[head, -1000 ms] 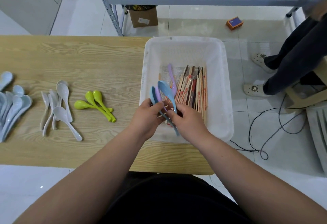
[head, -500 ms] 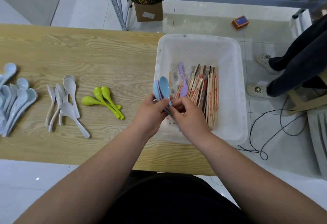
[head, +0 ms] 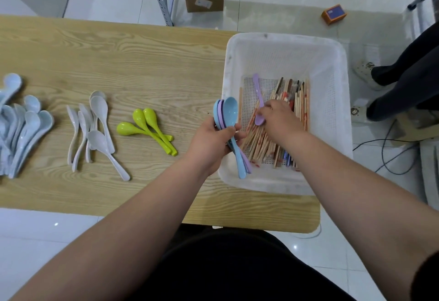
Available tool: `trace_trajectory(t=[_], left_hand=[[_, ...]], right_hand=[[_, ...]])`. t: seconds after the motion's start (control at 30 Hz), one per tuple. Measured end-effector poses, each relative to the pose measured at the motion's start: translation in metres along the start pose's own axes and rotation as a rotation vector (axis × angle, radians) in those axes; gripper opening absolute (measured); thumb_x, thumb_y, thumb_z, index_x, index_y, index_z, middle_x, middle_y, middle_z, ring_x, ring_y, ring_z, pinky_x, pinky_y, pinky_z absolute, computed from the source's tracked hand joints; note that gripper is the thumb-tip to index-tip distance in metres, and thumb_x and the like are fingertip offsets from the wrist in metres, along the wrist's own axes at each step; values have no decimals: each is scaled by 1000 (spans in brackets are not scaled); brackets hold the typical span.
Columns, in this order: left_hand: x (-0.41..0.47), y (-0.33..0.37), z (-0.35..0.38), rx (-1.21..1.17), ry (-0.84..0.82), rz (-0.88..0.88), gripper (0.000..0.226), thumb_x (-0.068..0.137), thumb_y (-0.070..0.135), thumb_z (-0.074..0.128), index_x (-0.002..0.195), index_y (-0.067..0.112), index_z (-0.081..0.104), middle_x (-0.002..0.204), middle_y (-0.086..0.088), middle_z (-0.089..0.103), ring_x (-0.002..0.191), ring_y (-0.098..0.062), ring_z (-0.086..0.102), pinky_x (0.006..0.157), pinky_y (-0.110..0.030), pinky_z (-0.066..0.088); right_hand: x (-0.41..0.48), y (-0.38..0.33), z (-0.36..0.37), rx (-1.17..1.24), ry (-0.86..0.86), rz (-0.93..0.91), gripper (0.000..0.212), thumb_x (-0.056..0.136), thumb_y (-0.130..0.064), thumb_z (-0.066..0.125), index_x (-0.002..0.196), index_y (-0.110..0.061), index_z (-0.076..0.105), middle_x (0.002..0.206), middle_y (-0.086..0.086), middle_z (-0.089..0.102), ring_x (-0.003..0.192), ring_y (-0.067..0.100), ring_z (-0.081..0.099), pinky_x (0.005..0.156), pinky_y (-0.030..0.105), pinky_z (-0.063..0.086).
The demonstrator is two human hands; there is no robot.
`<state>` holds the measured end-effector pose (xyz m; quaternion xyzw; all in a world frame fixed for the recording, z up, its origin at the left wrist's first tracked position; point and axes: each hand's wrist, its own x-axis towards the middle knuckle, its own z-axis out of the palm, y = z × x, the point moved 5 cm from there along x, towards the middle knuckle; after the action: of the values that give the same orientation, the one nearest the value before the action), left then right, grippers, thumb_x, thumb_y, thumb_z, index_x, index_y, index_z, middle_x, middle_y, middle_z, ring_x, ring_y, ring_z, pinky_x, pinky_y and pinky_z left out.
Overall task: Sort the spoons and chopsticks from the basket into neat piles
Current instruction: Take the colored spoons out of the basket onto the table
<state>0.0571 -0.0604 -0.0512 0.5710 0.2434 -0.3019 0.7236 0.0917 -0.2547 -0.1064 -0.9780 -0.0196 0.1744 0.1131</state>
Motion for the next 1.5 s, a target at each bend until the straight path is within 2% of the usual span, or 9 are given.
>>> trace_trajectory(t=[0.2, 0.3, 0.4, 0.63, 0.77, 0.9, 1.1, 1.3, 1.5], left_hand=[[0, 2, -2, 24, -6, -10, 28, 97, -7, 52, 118, 10, 56, 111, -14, 68, 87, -20, 74, 84, -39, 61], [-3, 3, 1, 60, -8, 4, 30, 97, -7, 52, 120, 12, 56, 113, -13, 69, 87, -19, 75, 82, -38, 61], [-7, 4, 10, 101, -14, 42, 31, 96, -8, 53, 120, 12, 56, 108, -10, 69, 89, -20, 74, 82, -40, 61], [-27, -2, 48, 295, -84, 118, 41, 82, 7, 68, 122, 7, 58, 109, -18, 72, 101, -33, 71, 94, -60, 54], [-36, -9, 64, 414, -107, 196, 49, 69, 25, 80, 114, 16, 63, 102, -12, 73, 98, -33, 71, 90, -57, 57], [-40, -10, 72, 389, -80, 247, 26, 79, 2, 76, 97, 19, 68, 85, -7, 75, 82, -25, 72, 83, -47, 59], [-47, -10, 57, 164, -50, 177, 18, 93, -7, 59, 109, -1, 61, 95, -21, 72, 90, -31, 69, 84, -47, 58], [-64, 2, 20, -28, -8, 258, 19, 96, -10, 53, 108, 2, 60, 89, -9, 72, 89, -24, 72, 82, -40, 62], [-69, 14, -40, 17, 96, 360, 19, 96, -4, 57, 104, 12, 64, 90, 2, 76, 84, -13, 71, 77, -33, 56]], right_hand=[[1, -6, -35, 124, 168, -60, 23, 100, -20, 56, 110, -8, 73, 135, 12, 57, 134, 30, 42, 113, 40, 30], [-33, -14, -71, 359, 300, -13, 24, 101, -32, 56, 94, -13, 68, 98, 2, 65, 98, 20, 57, 86, 34, 45], [-72, -23, -93, 536, 352, 68, 27, 98, -34, 58, 77, -17, 58, 72, -1, 57, 69, 15, 52, 61, 30, 40], [-96, -28, -78, 1150, 214, 274, 9, 86, -23, 76, 80, -21, 71, 78, 6, 74, 75, 25, 74, 70, 48, 63], [-106, -25, -77, 1103, 266, 273, 11, 85, -28, 77, 76, -24, 72, 75, -2, 73, 74, 18, 71, 73, 47, 61], [-117, -25, -75, 1053, 223, 198, 20, 96, -33, 62, 91, -22, 78, 85, -5, 74, 85, 15, 69, 81, 39, 57], [-134, -24, -58, 1063, 98, 191, 34, 90, -39, 71, 120, -32, 56, 106, -13, 65, 97, 2, 64, 80, 22, 49], [-145, -73, -40, 1088, -200, 20, 41, 92, -33, 69, 129, -29, 52, 103, -5, 74, 85, 11, 74, 89, 46, 57], [-126, -140, -44, 930, -234, -49, 10, 96, -24, 57, 104, -17, 59, 93, 1, 71, 73, 12, 73, 77, 45, 60]])
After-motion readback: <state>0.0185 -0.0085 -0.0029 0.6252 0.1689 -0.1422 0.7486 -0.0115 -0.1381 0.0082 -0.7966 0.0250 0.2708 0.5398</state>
